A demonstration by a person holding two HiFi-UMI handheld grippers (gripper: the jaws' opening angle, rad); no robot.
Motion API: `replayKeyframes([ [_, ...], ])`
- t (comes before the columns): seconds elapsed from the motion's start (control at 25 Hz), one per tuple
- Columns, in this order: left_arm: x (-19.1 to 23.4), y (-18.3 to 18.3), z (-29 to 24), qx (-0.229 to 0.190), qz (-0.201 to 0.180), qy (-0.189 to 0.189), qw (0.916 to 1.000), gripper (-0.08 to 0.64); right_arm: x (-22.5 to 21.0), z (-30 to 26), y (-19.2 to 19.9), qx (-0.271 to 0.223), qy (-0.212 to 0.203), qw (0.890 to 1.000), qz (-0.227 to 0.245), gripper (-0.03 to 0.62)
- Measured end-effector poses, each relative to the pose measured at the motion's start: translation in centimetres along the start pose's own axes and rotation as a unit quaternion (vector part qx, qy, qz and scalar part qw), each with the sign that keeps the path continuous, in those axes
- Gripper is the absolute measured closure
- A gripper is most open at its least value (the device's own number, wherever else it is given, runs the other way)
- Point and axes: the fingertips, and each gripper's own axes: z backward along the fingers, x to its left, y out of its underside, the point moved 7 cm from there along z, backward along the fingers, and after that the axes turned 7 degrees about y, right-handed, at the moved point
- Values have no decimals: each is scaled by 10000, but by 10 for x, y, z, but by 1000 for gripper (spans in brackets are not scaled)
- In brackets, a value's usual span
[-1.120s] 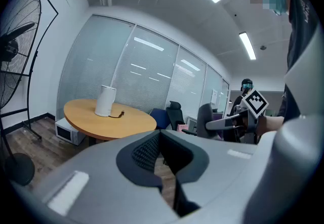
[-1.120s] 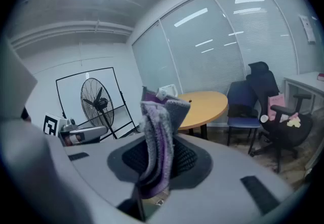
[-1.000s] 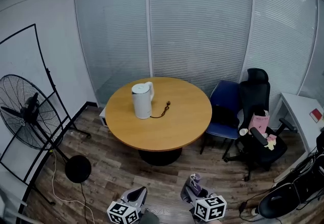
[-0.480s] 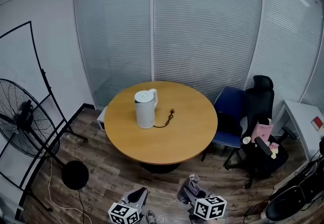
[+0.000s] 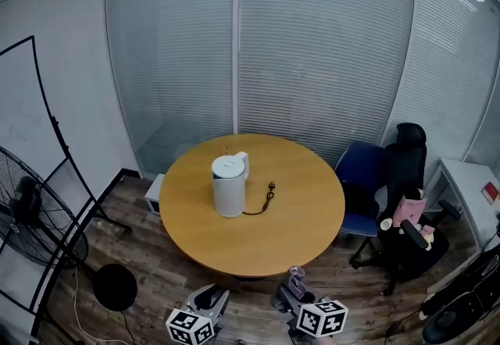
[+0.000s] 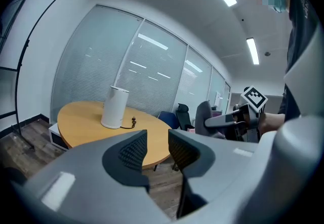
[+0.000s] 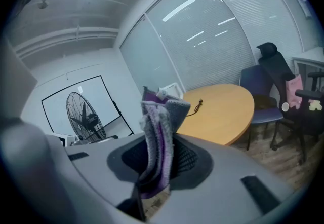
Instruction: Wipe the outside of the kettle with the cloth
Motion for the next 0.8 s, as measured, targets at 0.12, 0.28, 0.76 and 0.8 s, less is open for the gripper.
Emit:
replayKeyframes([
  [0.12, 21, -7, -6, 14, 21, 71, 10000, 443, 3, -16, -5, -15, 107, 9999, -79, 495],
  [0.28, 45, -11, -18, 39, 126, 67, 9999, 443, 4, -38, -14, 9, 148, 9996, -238, 495],
  [0.76, 91, -30, -76, 56, 256, -341, 9991, 408, -24, -132, -58, 343, -399, 9985, -171, 495],
  [0.8, 95, -34, -84, 67, 244, -389, 9989, 398, -28, -141, -64, 381, -478, 9980, -148, 495],
])
